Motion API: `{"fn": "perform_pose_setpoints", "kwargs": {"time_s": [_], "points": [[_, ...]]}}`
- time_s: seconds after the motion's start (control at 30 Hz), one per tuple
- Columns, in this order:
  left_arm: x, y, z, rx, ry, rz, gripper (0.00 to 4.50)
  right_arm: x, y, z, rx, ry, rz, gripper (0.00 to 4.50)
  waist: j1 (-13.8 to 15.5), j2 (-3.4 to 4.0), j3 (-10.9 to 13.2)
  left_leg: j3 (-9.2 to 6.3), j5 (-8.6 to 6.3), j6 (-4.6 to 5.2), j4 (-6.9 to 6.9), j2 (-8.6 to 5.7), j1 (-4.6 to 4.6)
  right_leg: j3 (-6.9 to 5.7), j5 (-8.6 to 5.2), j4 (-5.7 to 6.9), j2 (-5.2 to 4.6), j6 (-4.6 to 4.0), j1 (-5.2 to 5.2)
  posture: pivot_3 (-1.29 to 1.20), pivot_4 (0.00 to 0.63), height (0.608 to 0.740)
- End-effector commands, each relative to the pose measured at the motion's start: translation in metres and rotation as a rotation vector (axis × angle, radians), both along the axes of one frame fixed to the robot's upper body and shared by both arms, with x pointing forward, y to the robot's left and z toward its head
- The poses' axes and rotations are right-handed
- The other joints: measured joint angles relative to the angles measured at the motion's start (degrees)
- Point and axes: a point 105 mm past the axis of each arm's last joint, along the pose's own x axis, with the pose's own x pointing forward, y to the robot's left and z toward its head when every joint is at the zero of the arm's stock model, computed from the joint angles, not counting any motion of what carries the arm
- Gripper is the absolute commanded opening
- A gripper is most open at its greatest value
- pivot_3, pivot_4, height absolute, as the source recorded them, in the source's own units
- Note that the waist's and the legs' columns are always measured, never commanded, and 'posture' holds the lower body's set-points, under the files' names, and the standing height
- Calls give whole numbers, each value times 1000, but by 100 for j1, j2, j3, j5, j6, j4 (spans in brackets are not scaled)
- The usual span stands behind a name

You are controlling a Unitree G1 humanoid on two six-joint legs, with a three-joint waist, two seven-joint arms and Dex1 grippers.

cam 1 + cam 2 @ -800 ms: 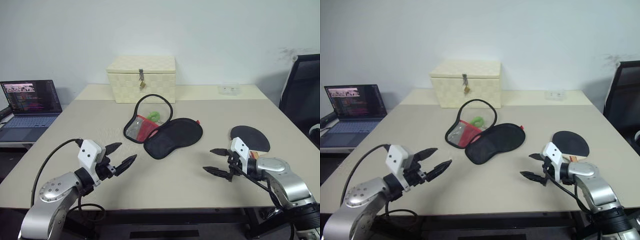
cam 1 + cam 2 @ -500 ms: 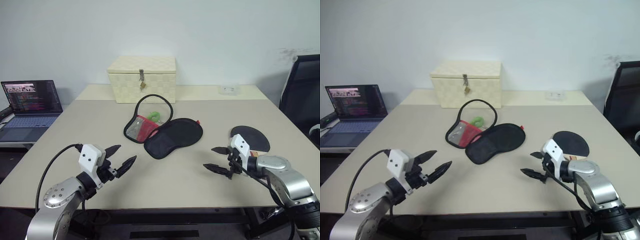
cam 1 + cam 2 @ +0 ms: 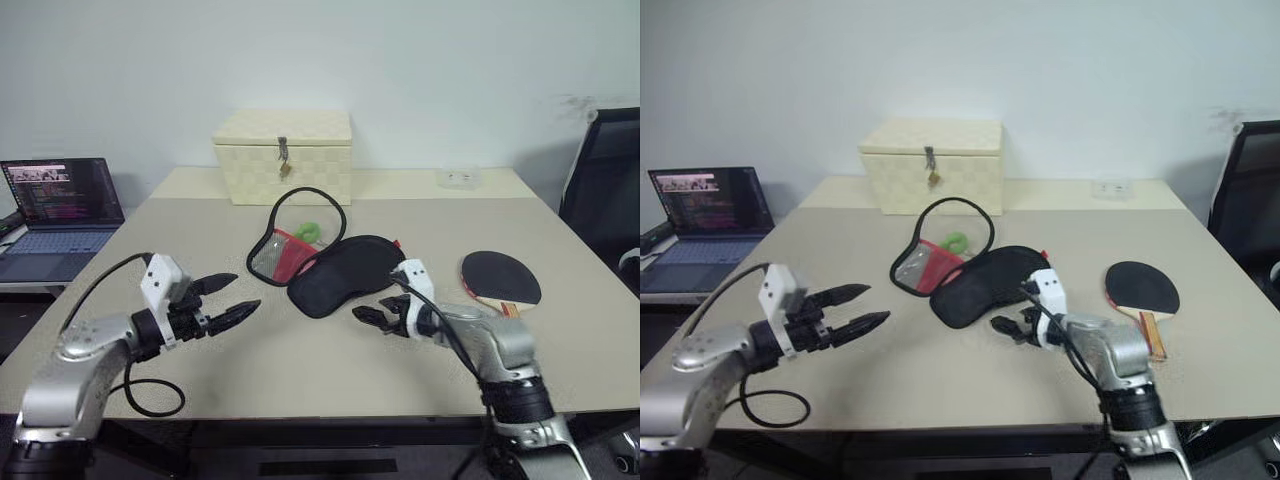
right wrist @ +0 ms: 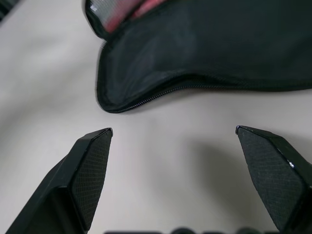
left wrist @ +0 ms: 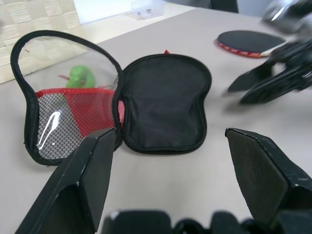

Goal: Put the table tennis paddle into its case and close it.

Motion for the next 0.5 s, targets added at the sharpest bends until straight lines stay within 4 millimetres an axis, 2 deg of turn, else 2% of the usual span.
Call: {"fn": "perform_pose_setpoints", "kwargs": {"time_s": [0.03, 0.17, 0.37, 0.5], "points": [[7, 5, 16, 38, -50, -8, 3916, 4, 15, 8, 14, -35, -1, 4443, 0, 0, 0, 1, 0, 0, 0, 1, 0, 1, 0, -1, 0, 0, 0, 0, 150, 740], [9, 8, 18, 52, -64, -4, 3916, 9, 43, 11, 42, -49, 21, 4443, -46, 0, 0, 2, 0, 0, -1, 8, 1, 2, 0, 2, 1, -1, -3, 0, 150, 740], [6, 9, 18, 60, -65, 5, 3916, 21, 76, 23, 80, -90, 45, 4443, -124, 0, 0, -1, 0, 0, -5, 11, 0, 5, 1, 3, 2, -2, -7, 0, 150, 740], [6, 8, 18, 62, -67, 8, 3916, 29, 84, 26, 92, -107, 36, 4443, -143, 0, 0, -2, 0, 0, -5, 11, 0, 3, 2, 4, 2, -3, -7, 0, 150, 740]]}}
